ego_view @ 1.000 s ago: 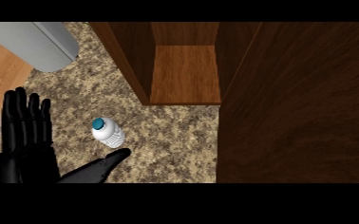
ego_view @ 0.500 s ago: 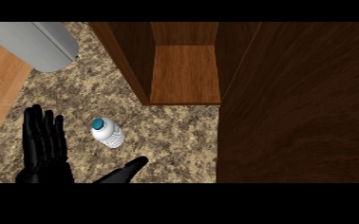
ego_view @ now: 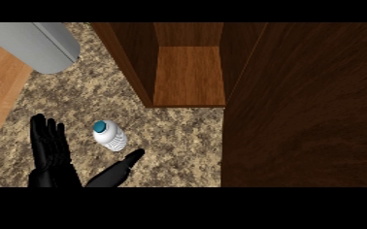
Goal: Pick up the bottled water, place it into the cabinet and close the cabinet
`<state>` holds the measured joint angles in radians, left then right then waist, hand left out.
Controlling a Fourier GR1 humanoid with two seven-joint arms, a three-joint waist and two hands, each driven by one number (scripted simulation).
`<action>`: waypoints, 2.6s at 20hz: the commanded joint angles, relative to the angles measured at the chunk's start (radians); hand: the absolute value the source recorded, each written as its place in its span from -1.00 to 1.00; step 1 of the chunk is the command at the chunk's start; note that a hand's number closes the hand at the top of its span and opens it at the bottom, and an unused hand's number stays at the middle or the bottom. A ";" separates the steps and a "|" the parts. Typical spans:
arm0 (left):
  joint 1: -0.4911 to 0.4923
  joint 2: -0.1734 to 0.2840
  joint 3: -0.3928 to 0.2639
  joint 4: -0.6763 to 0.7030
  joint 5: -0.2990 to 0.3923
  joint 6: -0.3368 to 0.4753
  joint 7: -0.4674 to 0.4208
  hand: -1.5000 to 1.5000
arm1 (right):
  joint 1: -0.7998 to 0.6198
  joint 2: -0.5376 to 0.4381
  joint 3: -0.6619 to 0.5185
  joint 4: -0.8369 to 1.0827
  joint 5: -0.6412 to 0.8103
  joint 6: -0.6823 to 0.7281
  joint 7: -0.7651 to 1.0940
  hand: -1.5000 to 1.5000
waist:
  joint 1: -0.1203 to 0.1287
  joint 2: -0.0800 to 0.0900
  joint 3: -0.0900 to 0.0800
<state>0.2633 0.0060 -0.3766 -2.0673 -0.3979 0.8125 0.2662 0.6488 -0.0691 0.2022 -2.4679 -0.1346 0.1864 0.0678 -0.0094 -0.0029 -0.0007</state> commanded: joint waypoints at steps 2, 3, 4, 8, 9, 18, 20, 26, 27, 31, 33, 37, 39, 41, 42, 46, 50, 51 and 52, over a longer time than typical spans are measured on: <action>0.023 -0.005 0.056 0.157 0.149 0.028 -0.187 -1.00 | 0.074 -0.024 -0.011 -0.147 -0.022 0.008 0.044 -1.00 | -0.001 0.000 -0.001; -0.012 0.033 0.137 0.164 0.224 -0.019 -0.187 -1.00 | 0.121 -0.025 0.005 -0.161 -0.014 0.032 -0.007 -1.00 | -0.008 -0.001 -0.002; 0.020 0.033 0.130 0.172 0.255 -0.032 -0.232 -1.00 | 0.134 -0.038 -0.027 -0.174 -0.061 0.037 0.006 -1.00 | -0.004 -0.001 -0.001; -0.002 -0.005 0.133 0.302 0.353 -0.033 -0.370 -1.00 | 0.128 -0.026 -0.020 -0.159 -0.044 0.039 -0.010 -1.00 | -0.001 0.001 -0.001; -0.050 -0.005 0.226 0.354 0.395 -0.081 -0.385 -1.00 | 0.208 -0.049 -0.060 -0.132 -0.088 0.096 -0.094 -1.00 | -0.013 -0.001 -0.001; -0.058 -0.006 0.312 0.646 0.662 -0.162 -0.739 -1.00 | 0.302 -0.056 -0.035 -0.147 -0.043 0.125 -0.174 -1.00 | -0.010 -0.001 -0.001; -0.129 -0.006 0.329 0.742 0.686 -0.154 -0.793 -1.00 | 0.252 -0.056 -0.016 -0.161 -0.048 0.108 -0.110 -1.00 | -0.004 0.003 -0.001; -0.182 0.002 0.440 0.972 0.794 -0.348 -0.957 -1.00 | 0.311 -0.054 -0.021 -0.132 -0.053 0.143 -0.186 -1.00 | -0.009 0.002 -0.001; -0.177 -0.005 0.416 0.971 0.792 -0.373 -0.954 -1.00 | 0.288 -0.073 -0.078 -0.154 -0.093 0.132 -0.143 -1.00 | -0.004 0.003 -0.001; -0.294 -0.006 0.410 1.172 0.876 -0.451 -1.039 -1.00 | 0.287 -0.052 -0.039 -0.109 -0.040 0.136 -0.183 -1.00 | -0.013 0.004 -0.002; -0.252 0.016 0.445 1.107 0.867 -0.522 -1.033 -1.00 | 0.300 -0.022 0.012 -0.137 -0.011 0.110 -0.157 -1.00 | -0.002 0.002 -0.001; -0.339 -0.006 0.421 1.302 0.962 -0.534 -1.173 -1.00 | 0.357 -0.037 -0.015 -0.151 -0.039 0.134 -0.194 -1.00 | -0.013 0.002 -0.001; -0.414 -0.006 0.485 1.415 0.975 -0.568 -1.222 1.00 | 0.382 -0.060 -0.041 -0.159 -0.077 0.164 -0.209 -1.00 | -0.023 0.004 -0.002; -0.375 -0.006 0.493 1.419 0.987 -0.602 -1.259 1.00 | 0.372 -0.010 0.051 -0.149 0.034 0.135 -0.213 -1.00 | -0.012 0.002 -0.001; -0.447 -0.003 0.539 1.489 0.985 -0.638 -1.265 1.00 | 0.375 -0.061 -0.054 -0.149 -0.065 0.165 -0.218 -1.00 | -0.019 0.005 -0.002; -0.434 0.007 0.518 1.460 1.035 -0.688 -1.271 1.00 | 0.380 -0.056 -0.045 -0.113 -0.061 0.183 -0.256 -1.00 | -0.012 0.003 -0.001; -0.475 -0.006 0.489 1.530 1.078 -0.699 -1.307 1.00 | 0.386 -0.044 -0.017 -0.092 -0.040 0.187 -0.282 -1.00 | -0.023 0.005 -0.002; -0.470 0.001 0.471 1.530 1.037 -0.746 -1.301 1.00 | 0.344 -0.017 0.023 -0.072 0.019 0.154 -0.259 -1.00 | -0.016 0.007 -0.002; -0.400 -0.006 0.398 1.482 0.995 -0.780 -1.296 1.00 | 0.369 -0.038 -0.020 -0.088 -0.025 0.169 -0.265 -1.00 | -0.015 0.004 -0.001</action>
<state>-0.1259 0.0064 0.0698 -0.6506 0.6286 0.1334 -1.0244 0.9926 -0.0965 0.2029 -2.4790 -0.0921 0.3514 -0.2253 -0.0160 -0.0122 0.0244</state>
